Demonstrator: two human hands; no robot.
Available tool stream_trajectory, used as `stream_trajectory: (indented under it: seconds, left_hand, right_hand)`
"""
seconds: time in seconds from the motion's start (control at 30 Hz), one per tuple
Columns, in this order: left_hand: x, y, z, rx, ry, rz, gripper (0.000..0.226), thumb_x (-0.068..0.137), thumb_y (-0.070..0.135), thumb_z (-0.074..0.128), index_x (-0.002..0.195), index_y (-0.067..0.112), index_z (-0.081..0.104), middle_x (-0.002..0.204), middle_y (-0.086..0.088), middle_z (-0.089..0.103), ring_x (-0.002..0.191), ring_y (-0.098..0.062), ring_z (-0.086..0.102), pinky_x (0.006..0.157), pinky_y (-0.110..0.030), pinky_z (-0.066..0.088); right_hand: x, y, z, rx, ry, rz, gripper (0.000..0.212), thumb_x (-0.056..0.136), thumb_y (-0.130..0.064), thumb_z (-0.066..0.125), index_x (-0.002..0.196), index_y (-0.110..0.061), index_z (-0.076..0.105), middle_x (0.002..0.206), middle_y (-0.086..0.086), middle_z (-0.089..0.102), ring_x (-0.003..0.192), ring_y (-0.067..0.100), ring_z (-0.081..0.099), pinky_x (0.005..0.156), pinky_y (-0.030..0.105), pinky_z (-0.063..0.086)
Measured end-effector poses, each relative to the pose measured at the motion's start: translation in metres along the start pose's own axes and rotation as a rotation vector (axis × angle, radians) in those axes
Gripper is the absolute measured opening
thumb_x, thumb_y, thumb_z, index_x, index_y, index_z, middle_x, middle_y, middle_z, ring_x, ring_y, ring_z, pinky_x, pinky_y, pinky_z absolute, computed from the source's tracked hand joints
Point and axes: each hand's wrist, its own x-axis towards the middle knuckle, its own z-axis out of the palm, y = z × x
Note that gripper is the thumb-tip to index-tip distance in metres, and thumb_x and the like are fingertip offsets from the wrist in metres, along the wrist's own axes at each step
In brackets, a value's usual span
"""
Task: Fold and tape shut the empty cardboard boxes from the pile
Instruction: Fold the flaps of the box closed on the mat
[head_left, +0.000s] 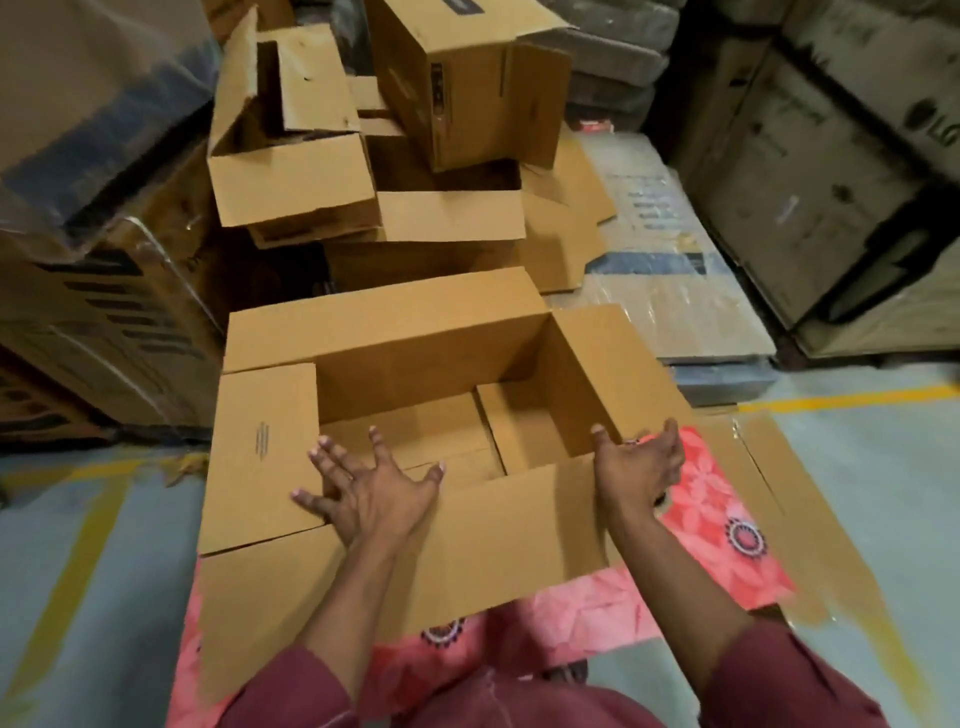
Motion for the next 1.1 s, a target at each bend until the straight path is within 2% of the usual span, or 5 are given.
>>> stream_trajectory:
  seconds: [0.33, 0.47, 0.67, 0.93, 1.1]
  left_hand:
    - [-0.003, 0.002, -0.003, 0.026, -0.02, -0.016, 0.112, 0.076, 0.098, 0.035, 0.166, 0.033, 0.015, 0.169, -0.027, -0.016, 0.156, -0.043, -0.021, 0.115, -0.078, -0.006]
    - [0.0, 0.0, -0.009, 0.027, -0.086, -0.008, 0.107, 0.081, 0.093, 0.041, 0.165, 0.032, 0.017, 0.168, -0.028, -0.02, 0.154, -0.044, -0.025, 0.115, -0.077, -0.006]
    - [0.007, 0.004, -0.018, -0.013, -0.206, -0.043, 0.103, 0.083, 0.085, 0.054, 0.164, 0.031, 0.023, 0.167, -0.026, -0.026, 0.152, -0.045, -0.03, 0.115, -0.079, -0.007]
    - [0.016, 0.01, -0.046, -0.009, -0.361, -0.037, 0.111, 0.078, 0.091, 0.053, 0.164, 0.029, 0.022, 0.17, -0.021, -0.019, 0.154, -0.049, -0.022, 0.116, -0.079, 0.003]
    - [0.037, 0.016, -0.111, -0.115, -0.391, 0.09, 0.12, 0.075, 0.09, 0.058, 0.165, 0.019, 0.022, 0.172, -0.013, 0.019, 0.156, -0.04, 0.022, 0.122, -0.061, 0.027]
  right_hand:
    - [-0.002, 0.024, -0.008, 0.283, -0.111, -0.208, 0.101, 0.084, -0.018, 0.08, 0.163, -0.029, 0.019, 0.153, 0.009, 0.05, 0.14, 0.019, 0.048, 0.113, 0.037, 0.041]
    - [0.001, 0.04, -0.024, -0.165, -0.388, -0.928, 0.083, 0.08, -0.062, 0.069, 0.152, -0.028, 0.045, 0.158, 0.003, 0.044, 0.143, 0.025, 0.042, 0.114, 0.058, 0.034]
    - [0.008, 0.017, -0.05, -1.211, -0.973, -1.197, 0.158, 0.047, -0.092, 0.072, 0.152, -0.042, -0.036, 0.159, 0.01, -0.046, 0.147, 0.037, -0.04, 0.113, 0.075, -0.012]
    - [0.03, -0.081, -0.038, -1.309, -1.447, -0.842, 0.139, 0.054, -0.058, 0.092, 0.16, -0.054, 0.002, 0.173, -0.001, -0.001, 0.159, 0.026, 0.006, 0.126, 0.051, 0.019]
    - [0.051, -0.142, -0.017, -1.072, -1.731, -0.575, 0.083, 0.058, -0.041, 0.092, 0.136, -0.037, 0.064, 0.126, -0.004, 0.072, 0.115, 0.017, 0.066, 0.106, 0.038, 0.052]
